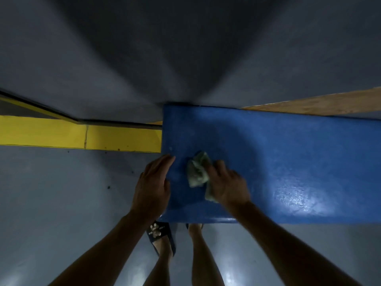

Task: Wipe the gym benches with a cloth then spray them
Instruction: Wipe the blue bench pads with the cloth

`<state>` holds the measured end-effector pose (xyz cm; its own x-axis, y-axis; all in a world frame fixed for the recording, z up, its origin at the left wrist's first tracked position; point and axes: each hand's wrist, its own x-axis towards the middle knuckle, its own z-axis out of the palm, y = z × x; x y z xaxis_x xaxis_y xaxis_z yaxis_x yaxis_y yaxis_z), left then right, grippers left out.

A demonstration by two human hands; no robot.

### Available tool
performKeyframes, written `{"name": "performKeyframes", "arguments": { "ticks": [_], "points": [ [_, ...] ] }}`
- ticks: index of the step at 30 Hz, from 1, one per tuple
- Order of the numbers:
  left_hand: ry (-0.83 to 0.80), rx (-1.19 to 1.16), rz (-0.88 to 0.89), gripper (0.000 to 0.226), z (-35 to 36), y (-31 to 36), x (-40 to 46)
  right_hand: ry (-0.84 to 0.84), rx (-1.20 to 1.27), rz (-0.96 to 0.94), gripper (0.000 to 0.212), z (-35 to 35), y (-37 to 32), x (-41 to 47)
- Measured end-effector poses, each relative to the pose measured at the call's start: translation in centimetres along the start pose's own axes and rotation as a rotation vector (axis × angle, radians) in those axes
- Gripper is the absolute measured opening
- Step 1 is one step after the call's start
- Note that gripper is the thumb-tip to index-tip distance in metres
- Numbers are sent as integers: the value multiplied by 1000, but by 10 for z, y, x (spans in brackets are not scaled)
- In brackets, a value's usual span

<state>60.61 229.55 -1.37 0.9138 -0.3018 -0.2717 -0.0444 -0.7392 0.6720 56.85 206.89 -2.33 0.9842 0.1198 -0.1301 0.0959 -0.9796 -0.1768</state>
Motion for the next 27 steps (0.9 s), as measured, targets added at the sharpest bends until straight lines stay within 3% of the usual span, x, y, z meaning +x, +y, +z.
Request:
{"name": "performKeyframes", "arguments": {
  "ticks": [2, 4, 7, 10, 13, 16, 18, 19, 22, 25, 27],
  "points": [
    [6, 3, -27, 57, 2, 7, 4, -21, 8, 180, 56, -11, 56, 3],
    [8, 2, -41, 58, 3, 13, 9, -1, 31, 524, 52, -26, 94, 11],
    [18, -12, -72, 56, 3, 13, 16, 9, 128, 895, 47, -22, 87, 28],
    [22, -26, -81, 62, 1, 13, 17, 18, 206, 802, 65, -6, 17, 46],
    [25, -2, -80, 62, 1, 11, 17, -2, 272, 465, 59, 2, -44, 53],
    [34, 0, -117, 66, 1, 9, 19, -45, 136, 48, 46, -8, -24, 54],
    [33, 9, -118, 66, -1, 8, 21, -92, 13, -82, 49, -13, 26, 55],
    [34, 16, -110, 65, -1, 7, 21, -111, -3, -17, 51, -17, 52, 57],
    [40, 30, -107, 61, -1, 4, 23, -47, 5, 447, 53, -30, 106, 63],
    [55, 32, -123, 60, -3, 3, 28, 11, 71, 786, 53, -28, 91, 81],
    [61, 37, -134, 58, -4, 2, 28, 25, 131, 832, 61, -19, 52, 102]
  ]
}}
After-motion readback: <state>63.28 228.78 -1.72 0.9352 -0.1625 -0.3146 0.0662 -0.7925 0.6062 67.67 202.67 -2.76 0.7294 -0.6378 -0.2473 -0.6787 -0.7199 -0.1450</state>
